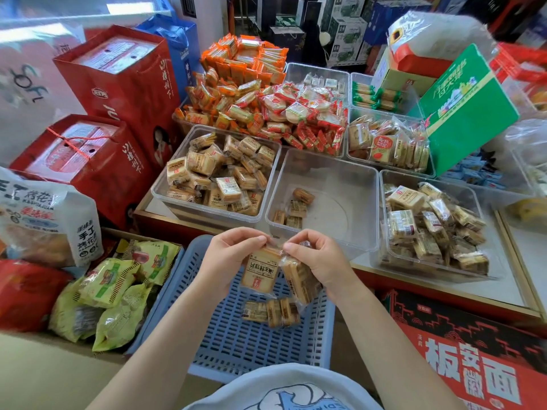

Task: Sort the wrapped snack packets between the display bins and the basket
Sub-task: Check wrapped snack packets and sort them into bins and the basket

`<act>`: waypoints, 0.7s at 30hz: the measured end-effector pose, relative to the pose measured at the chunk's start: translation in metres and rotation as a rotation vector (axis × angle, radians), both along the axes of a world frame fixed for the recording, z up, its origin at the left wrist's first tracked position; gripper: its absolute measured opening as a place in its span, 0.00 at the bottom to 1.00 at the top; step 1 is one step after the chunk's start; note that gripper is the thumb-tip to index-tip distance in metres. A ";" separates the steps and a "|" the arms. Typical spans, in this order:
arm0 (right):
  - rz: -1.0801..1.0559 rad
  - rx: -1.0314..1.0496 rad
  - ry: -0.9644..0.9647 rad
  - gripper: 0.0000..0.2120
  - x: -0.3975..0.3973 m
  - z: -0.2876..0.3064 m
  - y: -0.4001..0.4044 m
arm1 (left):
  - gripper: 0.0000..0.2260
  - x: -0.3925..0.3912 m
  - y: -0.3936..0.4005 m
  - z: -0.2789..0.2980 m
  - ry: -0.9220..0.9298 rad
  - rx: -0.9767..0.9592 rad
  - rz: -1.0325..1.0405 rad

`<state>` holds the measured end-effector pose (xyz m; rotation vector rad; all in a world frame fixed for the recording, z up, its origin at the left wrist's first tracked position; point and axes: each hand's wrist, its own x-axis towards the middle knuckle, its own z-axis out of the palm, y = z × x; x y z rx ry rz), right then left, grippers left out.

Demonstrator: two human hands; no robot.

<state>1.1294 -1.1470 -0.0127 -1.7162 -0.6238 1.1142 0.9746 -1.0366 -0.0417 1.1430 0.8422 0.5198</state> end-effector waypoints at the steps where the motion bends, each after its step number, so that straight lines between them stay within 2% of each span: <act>1: 0.003 -0.005 0.002 0.05 0.000 0.001 0.000 | 0.05 0.000 0.001 0.000 0.003 -0.012 0.007; 4: -0.015 -0.022 -0.003 0.07 -0.001 0.002 0.000 | 0.06 0.003 -0.001 -0.001 0.044 -0.050 0.045; 7: -0.114 -0.047 0.007 0.07 -0.002 0.001 0.000 | 0.14 0.006 -0.001 -0.004 0.130 -0.012 0.099; 10: -0.195 -0.049 0.034 0.07 0.001 -0.001 0.001 | 0.23 0.006 -0.002 -0.005 0.222 0.041 -0.086; 12: -0.196 -0.042 0.073 0.08 0.001 0.000 0.001 | 0.24 0.009 -0.007 -0.004 0.263 0.052 -0.214; 15: -0.172 0.046 0.262 0.11 -0.002 0.005 0.000 | 0.17 0.013 -0.017 -0.005 0.187 -0.011 -0.237; 17: -0.167 0.074 0.333 0.16 -0.003 0.008 0.000 | 0.15 0.012 -0.020 -0.006 0.087 -0.121 -0.255; 21: -0.183 -0.078 0.351 0.26 0.001 0.007 0.003 | 0.21 0.006 -0.016 -0.007 -0.056 -0.410 -0.190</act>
